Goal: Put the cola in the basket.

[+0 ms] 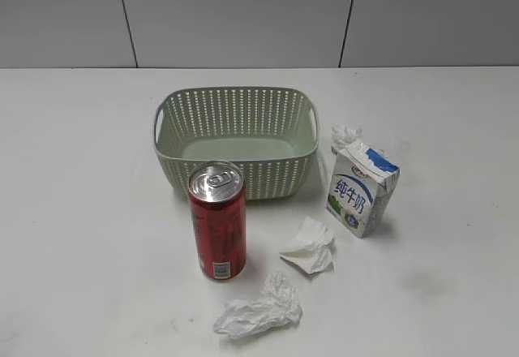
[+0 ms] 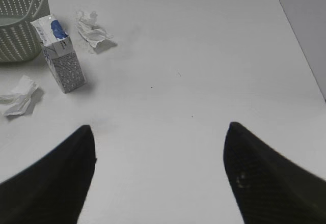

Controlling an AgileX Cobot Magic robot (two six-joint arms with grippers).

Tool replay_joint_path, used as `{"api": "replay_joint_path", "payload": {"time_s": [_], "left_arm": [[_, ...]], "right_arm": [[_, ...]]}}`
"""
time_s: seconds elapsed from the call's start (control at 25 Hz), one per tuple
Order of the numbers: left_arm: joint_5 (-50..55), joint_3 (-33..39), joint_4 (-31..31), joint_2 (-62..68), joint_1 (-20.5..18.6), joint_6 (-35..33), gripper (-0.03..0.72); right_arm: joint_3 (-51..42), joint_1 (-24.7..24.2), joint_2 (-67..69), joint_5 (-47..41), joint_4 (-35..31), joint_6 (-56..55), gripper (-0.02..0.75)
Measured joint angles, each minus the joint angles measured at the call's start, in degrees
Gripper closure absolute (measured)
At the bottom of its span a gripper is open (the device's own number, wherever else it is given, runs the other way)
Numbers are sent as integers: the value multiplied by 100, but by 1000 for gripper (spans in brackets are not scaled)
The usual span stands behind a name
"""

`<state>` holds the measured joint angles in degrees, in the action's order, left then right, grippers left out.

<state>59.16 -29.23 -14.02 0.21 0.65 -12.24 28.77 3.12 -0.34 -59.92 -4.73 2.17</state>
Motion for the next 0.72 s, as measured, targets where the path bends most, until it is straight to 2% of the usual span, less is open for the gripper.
{"api": "replay_joint_path", "payload": {"time_s": [0.72], "left_arm": [[0,0,0,0,0,0,460]], "right_arm": [[13,6,251,14,0,0,147]]}}
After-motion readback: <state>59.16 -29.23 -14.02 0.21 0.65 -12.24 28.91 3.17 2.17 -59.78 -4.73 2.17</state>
